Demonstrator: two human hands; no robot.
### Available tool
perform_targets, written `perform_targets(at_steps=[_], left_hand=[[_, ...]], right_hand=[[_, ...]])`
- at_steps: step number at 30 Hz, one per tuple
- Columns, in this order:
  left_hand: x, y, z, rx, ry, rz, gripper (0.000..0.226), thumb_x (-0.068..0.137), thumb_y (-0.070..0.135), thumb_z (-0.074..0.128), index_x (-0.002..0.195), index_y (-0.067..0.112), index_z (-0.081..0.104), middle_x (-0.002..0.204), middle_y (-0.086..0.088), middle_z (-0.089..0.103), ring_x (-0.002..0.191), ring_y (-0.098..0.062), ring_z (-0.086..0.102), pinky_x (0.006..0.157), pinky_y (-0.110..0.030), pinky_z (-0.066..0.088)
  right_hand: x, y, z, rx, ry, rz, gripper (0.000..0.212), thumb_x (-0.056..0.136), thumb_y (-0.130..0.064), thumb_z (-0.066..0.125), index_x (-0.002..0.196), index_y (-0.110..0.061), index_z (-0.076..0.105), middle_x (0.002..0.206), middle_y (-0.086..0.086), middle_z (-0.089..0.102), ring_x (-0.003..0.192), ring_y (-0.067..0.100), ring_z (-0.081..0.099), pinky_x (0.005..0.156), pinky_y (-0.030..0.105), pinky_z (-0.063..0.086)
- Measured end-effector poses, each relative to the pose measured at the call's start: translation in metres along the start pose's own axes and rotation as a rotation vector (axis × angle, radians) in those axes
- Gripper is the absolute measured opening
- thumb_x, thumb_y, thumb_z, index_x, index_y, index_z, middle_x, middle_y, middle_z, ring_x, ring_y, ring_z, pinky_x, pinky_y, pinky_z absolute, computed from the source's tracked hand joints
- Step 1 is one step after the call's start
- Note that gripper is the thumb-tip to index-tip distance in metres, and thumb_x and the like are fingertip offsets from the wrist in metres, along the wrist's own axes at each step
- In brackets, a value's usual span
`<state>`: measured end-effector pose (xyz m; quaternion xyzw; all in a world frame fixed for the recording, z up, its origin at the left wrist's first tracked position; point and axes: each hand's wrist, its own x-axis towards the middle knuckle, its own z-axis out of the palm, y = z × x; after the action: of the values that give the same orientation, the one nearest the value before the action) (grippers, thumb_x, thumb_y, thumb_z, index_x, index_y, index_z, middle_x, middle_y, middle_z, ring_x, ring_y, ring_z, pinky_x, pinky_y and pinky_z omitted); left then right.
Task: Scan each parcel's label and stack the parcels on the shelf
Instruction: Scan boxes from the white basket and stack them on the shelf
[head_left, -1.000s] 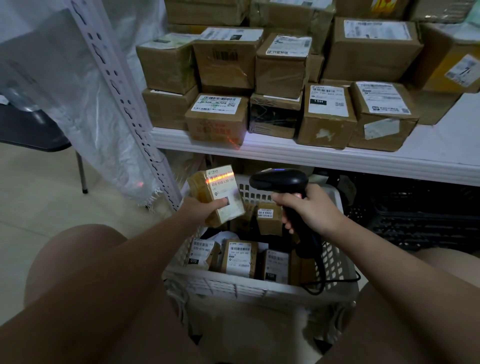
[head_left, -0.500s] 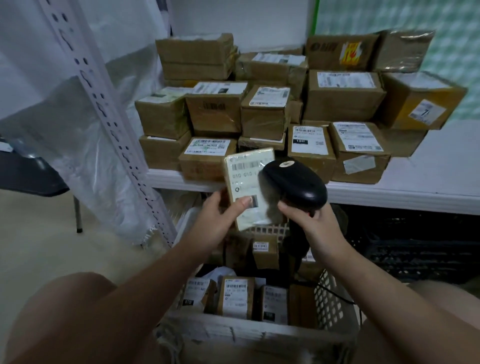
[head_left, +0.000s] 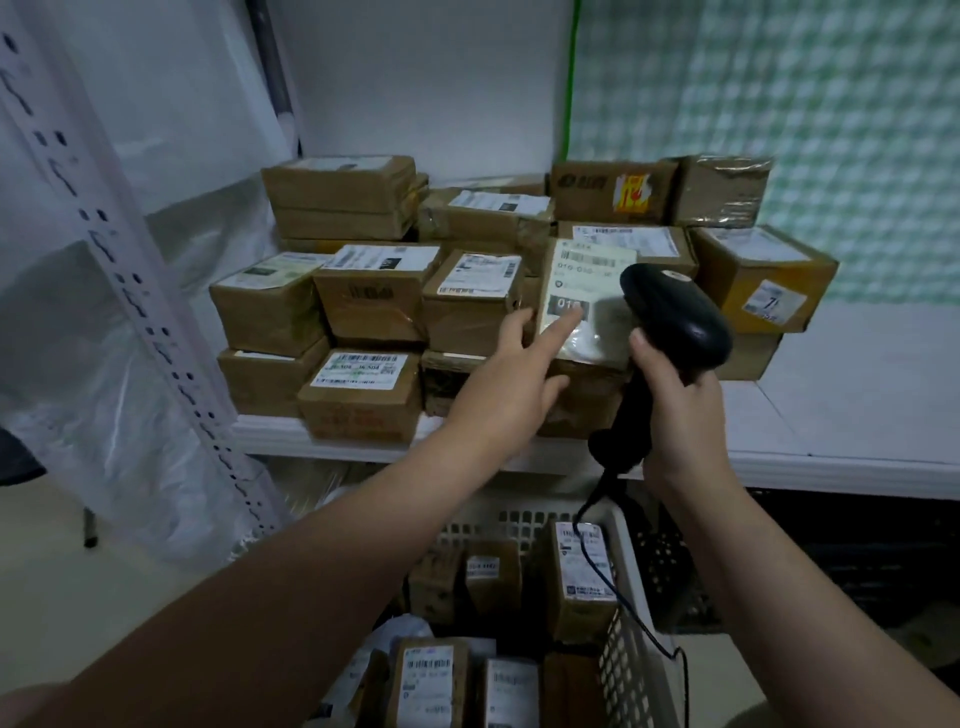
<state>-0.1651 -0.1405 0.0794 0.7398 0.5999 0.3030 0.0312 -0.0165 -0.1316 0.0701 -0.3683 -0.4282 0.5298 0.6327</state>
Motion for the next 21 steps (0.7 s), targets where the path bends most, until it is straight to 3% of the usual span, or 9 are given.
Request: perform_targets(at_steps=[4, 6, 10, 12, 15, 17, 21], left_hand=[[0.019, -0.01, 0.011, 0.372, 0.065, 0.015, 0.048, 0.096, 0.023, 0.054, 0.143, 0.025, 0.039, 0.148, -0.011, 0.027, 0.122, -0.033, 0.041, 0.097, -0.043, 0.042], [0.026, -0.015, 0.015, 0.54, 0.16, 0.094, 0.047, 0.089, 0.027, 0.065, 0.133, 0.019, 0.051, 0.14, -0.013, 0.042, 0.119, -0.033, 0.045, 0.093, -0.044, 0.039], [0.045, -0.022, 0.03, 0.619, 0.232, 0.316, 0.047, 0.076, 0.029, 0.076, 0.119, 0.017, 0.062, 0.115, -0.009, 0.063, 0.104, -0.03, 0.059, 0.085, -0.041, 0.044], [0.055, -0.022, 0.032, 0.629, 0.231, 0.298, 0.044, 0.077, 0.026, 0.076, 0.118, 0.018, 0.063, 0.11, -0.008, 0.065, 0.099, -0.029, 0.061, 0.083, -0.039, 0.043], [0.065, -0.024, 0.033, 0.624, 0.183, 0.225, 0.04, 0.085, 0.022, 0.068, 0.124, 0.02, 0.058, 0.117, -0.009, 0.061, 0.105, -0.03, 0.057, 0.086, -0.043, 0.038], [0.069, -0.026, 0.036, 0.644, 0.175, 0.208, 0.041, 0.091, 0.023, 0.06, 0.13, 0.021, 0.052, 0.125, -0.009, 0.056, 0.112, -0.03, 0.052, 0.089, -0.044, 0.033], [0.061, -0.025, 0.041, 0.659, 0.236, 0.241, 0.048, 0.085, 0.034, 0.061, 0.13, 0.019, 0.054, 0.125, -0.011, 0.057, 0.114, -0.031, 0.051, 0.088, -0.045, 0.037]], right_hand=[[0.028, 0.013, -0.012, 0.046, -0.07, 0.156, 0.04, 0.085, -0.032, 0.07, 0.123, -0.022, 0.062, 0.116, 0.003, 0.07, 0.111, 0.021, 0.065, 0.094, 0.04, 0.052], [0.033, 0.022, -0.017, 0.026, -0.043, 0.211, 0.035, 0.085, -0.033, 0.071, 0.117, -0.022, 0.065, 0.112, 0.002, 0.071, 0.11, 0.022, 0.065, 0.092, 0.038, 0.051], [0.039, 0.027, -0.025, 0.038, -0.025, 0.204, 0.027, 0.084, -0.03, 0.072, 0.11, -0.023, 0.067, 0.104, 0.001, 0.072, 0.106, 0.021, 0.066, 0.091, 0.037, 0.051], [0.041, 0.028, -0.029, 0.048, -0.025, 0.202, 0.029, 0.085, -0.029, 0.071, 0.112, -0.02, 0.067, 0.103, 0.001, 0.072, 0.101, 0.02, 0.068, 0.088, 0.035, 0.053], [0.039, 0.028, -0.034, 0.069, -0.032, 0.238, 0.029, 0.088, -0.026, 0.068, 0.112, -0.01, 0.065, 0.092, 0.008, 0.069, 0.08, 0.02, 0.067, 0.069, 0.03, 0.055], [0.037, 0.026, -0.037, 0.044, -0.066, 0.263, 0.024, 0.09, -0.025, 0.065, 0.106, -0.007, 0.065, 0.08, 0.01, 0.066, 0.066, 0.019, 0.062, 0.058, 0.026, 0.052], [0.031, 0.019, -0.05, -0.118, -0.18, 0.272, 0.017, 0.091, -0.023, 0.063, 0.094, -0.006, 0.063, 0.069, 0.013, 0.064, 0.051, 0.02, 0.055, 0.049, 0.026, 0.048]])
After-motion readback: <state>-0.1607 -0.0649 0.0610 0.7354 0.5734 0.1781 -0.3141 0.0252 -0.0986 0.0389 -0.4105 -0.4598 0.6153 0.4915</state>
